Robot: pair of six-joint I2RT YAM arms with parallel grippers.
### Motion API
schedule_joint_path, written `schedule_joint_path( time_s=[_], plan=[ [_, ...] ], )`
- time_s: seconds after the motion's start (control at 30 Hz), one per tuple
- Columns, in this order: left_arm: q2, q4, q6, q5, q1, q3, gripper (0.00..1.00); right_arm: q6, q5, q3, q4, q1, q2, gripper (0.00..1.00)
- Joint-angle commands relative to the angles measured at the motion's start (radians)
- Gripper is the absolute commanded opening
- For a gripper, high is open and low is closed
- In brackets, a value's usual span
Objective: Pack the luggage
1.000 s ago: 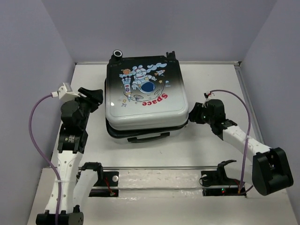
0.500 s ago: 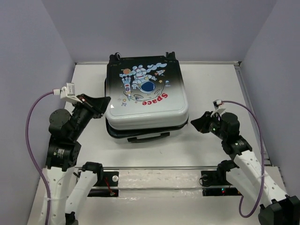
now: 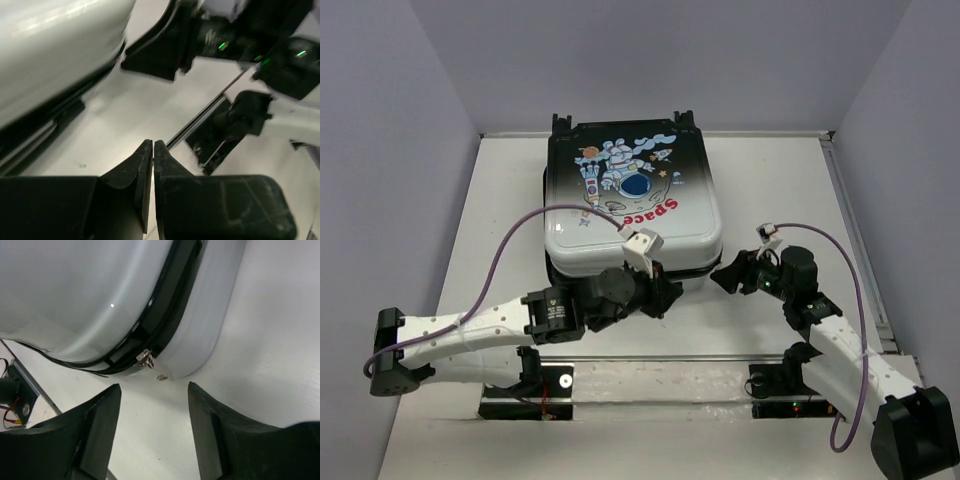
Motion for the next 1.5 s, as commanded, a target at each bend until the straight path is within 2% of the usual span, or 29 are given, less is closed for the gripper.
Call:
schedule_joint_path(
  time_s=[0.0,0.1,0.23,0.33,0.37,0.43,0.5,0.57,0.8,0.83,1.1,1.47],
  plan=[
    [-0.083,0.149,-0.187,-0.120,-0.039,-0.216,0.17,-0.039,-0.011,0.013,0.189,0.002,0.021,0.65],
    [-0.103,0.153,-0.275,-0.165,-0.056,-0.374,0.20,-0.086,0.000,0.019,0.272,0.002,0.097,0.66],
    [-0.163,0.144,-0.350,-0.244,-0.057,-0.489,0.26,-0.151,-0.074,0.043,0.363,0.002,0.198,0.65],
    [-0.192,0.142,-0.384,-0.298,-0.057,-0.545,0.31,-0.188,-0.113,0.047,0.451,0.002,0.251,0.59],
    [-0.195,0.142,-0.387,-0.307,-0.057,-0.551,0.31,-0.194,-0.144,0.051,0.471,0.002,0.280,0.52],
    [-0.189,0.140,-0.389,-0.340,-0.057,-0.560,0.34,-0.191,-0.160,0.051,0.514,0.002,0.300,0.48],
    [-0.163,0.128,-0.390,-0.370,-0.056,-0.552,0.37,-0.189,-0.176,0.045,0.543,0.002,0.317,0.38],
    [-0.137,0.119,-0.401,-0.416,-0.049,-0.548,0.39,-0.194,-0.166,0.042,0.540,0.002,0.320,0.36],
    [-0.045,0.139,-0.467,-0.450,0.039,-0.535,0.68,-0.154,-0.158,-0.010,0.620,0.002,0.315,0.24],
    [-0.047,0.139,-0.488,-0.456,0.040,-0.543,0.70,-0.151,-0.157,-0.010,0.625,0.002,0.315,0.21],
    [-0.039,0.263,-0.677,-0.449,0.136,-0.667,0.75,-0.100,-0.143,-0.025,0.623,0.002,0.254,0.07],
    [0.053,0.397,-0.775,-0.518,0.142,-0.678,0.82,-0.068,-0.103,-0.049,0.536,0.016,0.203,0.07]
  ],
)
